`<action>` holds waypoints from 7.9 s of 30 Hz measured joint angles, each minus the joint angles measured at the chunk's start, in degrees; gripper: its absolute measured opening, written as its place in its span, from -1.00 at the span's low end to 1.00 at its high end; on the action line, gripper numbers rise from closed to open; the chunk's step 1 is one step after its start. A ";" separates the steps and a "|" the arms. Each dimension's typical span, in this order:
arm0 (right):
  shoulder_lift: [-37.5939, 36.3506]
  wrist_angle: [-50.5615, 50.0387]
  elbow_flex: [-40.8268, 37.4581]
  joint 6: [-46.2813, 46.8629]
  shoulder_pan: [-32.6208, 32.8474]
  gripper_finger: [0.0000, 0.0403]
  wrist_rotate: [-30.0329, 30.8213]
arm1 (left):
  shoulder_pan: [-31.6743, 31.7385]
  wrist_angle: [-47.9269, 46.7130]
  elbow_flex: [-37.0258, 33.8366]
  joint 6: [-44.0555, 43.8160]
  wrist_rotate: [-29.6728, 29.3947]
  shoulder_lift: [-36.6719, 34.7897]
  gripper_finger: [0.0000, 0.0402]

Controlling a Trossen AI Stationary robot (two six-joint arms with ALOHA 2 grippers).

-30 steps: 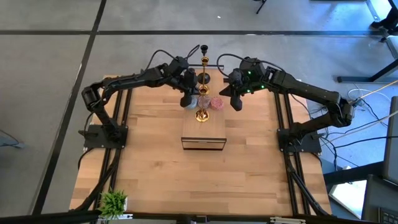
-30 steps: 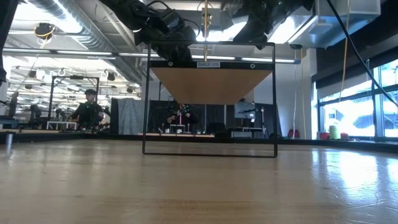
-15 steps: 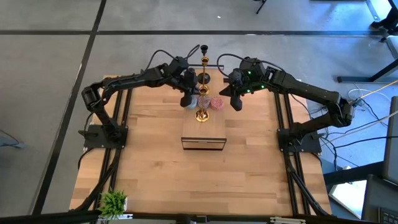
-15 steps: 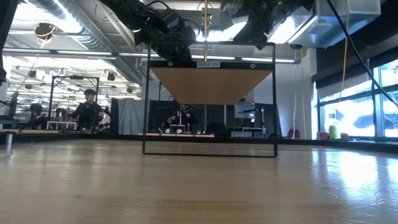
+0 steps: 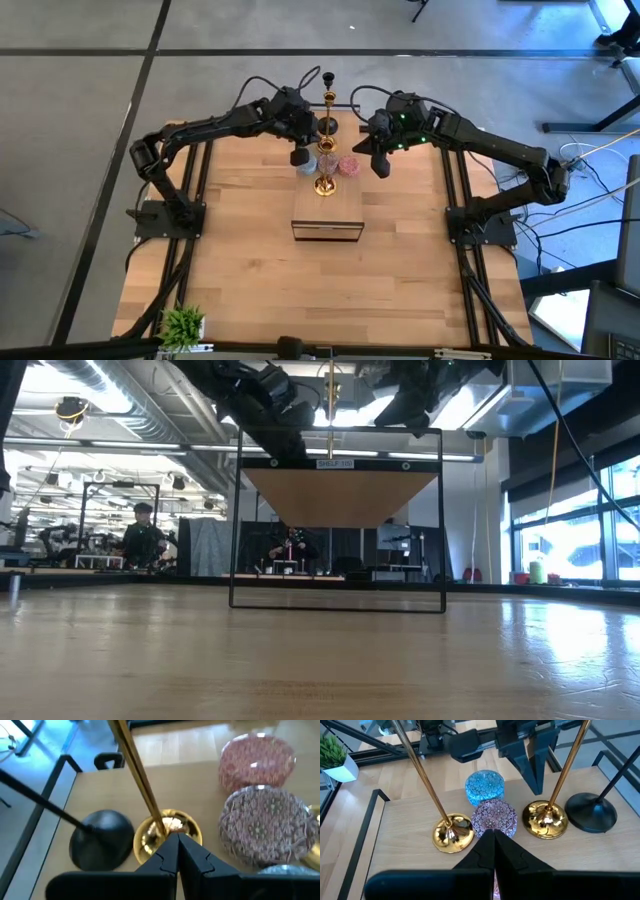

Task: Pick & Place candle stick holders
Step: Adjust the shelf

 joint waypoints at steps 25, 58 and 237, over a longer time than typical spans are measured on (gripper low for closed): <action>-2.68 -1.42 0.02 2.11 4.84 -1.00 6.64 | -1.47 -2.87 1.11 -0.47 -0.88 -0.55 -0.99; -8.68 -3.21 0.02 5.96 15.36 -1.00 17.34 | -2.29 -7.36 0.38 -13.90 -21.50 -13.33 -0.99; -8.56 46.65 -44.13 43.78 50.35 -1.00 51.30 | -57.18 -22.42 -10.28 -82.81 -68.66 -20.40 -0.99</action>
